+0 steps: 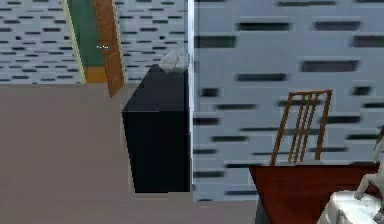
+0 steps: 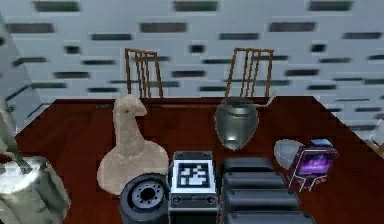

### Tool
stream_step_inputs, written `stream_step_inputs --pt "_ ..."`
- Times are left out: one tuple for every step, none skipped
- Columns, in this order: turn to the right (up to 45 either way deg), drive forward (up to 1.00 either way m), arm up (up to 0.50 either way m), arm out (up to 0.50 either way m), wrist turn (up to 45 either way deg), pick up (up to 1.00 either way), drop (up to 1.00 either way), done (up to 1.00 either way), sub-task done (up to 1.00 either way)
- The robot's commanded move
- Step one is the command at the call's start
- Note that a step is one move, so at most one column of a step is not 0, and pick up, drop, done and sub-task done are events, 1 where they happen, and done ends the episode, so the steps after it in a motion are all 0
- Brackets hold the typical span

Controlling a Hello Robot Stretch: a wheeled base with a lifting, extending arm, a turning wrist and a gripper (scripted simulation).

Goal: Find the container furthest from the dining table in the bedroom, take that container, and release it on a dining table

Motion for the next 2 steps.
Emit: stream_step_inputs --pt "45.0 0.0 0.0 0.0 0.0 0.0 0.0 0.0 0.0" --pt "-45.0 0.0 0.0 0.0 0.0 0.0 0.0 0.0 0.0"
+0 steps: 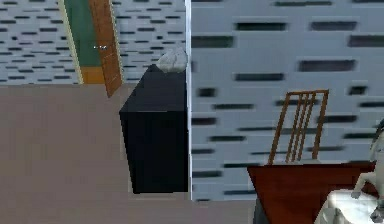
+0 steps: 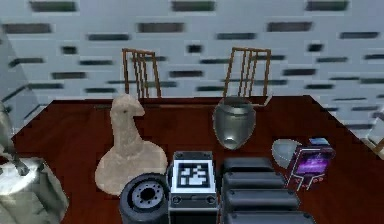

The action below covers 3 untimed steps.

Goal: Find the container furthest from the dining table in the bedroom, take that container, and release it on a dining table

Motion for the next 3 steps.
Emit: stream_step_inputs --pt "-45.0 0.0 0.0 0.0 0.0 0.0 0.0 0.0 0.0" --pt "42.0 0.0 0.0 0.0 0.0 0.0 0.0 0.0 0.0" --pt "0.0 0.1 0.0 0.0 0.0 0.0 0.0 0.0 0.0"
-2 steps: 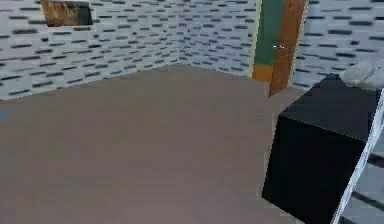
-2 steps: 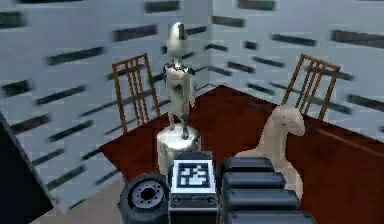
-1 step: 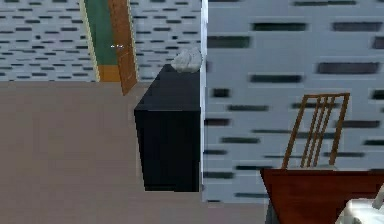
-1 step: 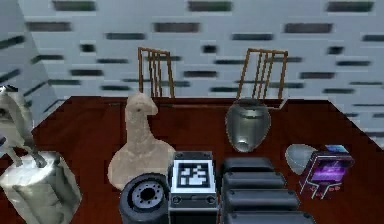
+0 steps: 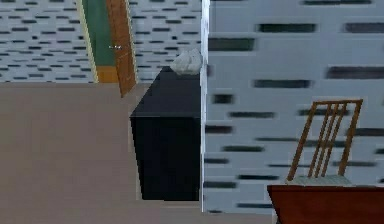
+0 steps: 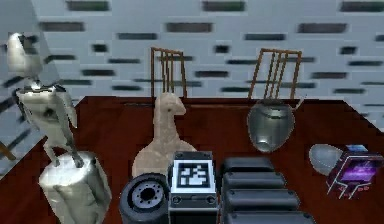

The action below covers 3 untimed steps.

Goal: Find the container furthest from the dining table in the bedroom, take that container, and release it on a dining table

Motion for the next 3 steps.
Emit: stream_step_inputs --pt "6.0 0.0 0.0 0.0 0.0 0.0 0.0 0.0 0.0" --pt "0.0 0.0 0.0 0.36 0.0 0.0 0.0 0.0 0.0" --pt "0.0 0.0 0.0 0.0 45.0 0.0 0.0 0.0 0.0"
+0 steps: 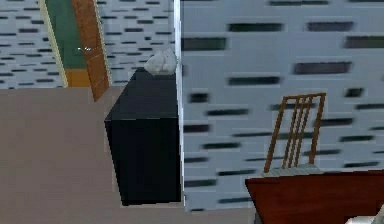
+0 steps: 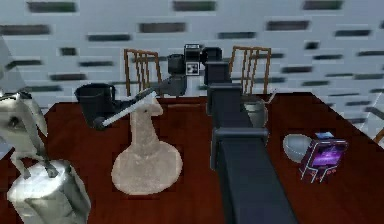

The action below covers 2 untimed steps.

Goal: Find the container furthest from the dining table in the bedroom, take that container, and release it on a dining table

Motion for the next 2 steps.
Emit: stream_step_inputs --pt "0.0 0.0 0.0 0.0 45.0 0.0 0.0 0.0 0.0" --pt "0.0 0.0 0.0 0.0 30.0 0.0 0.0 0.0 0.0"
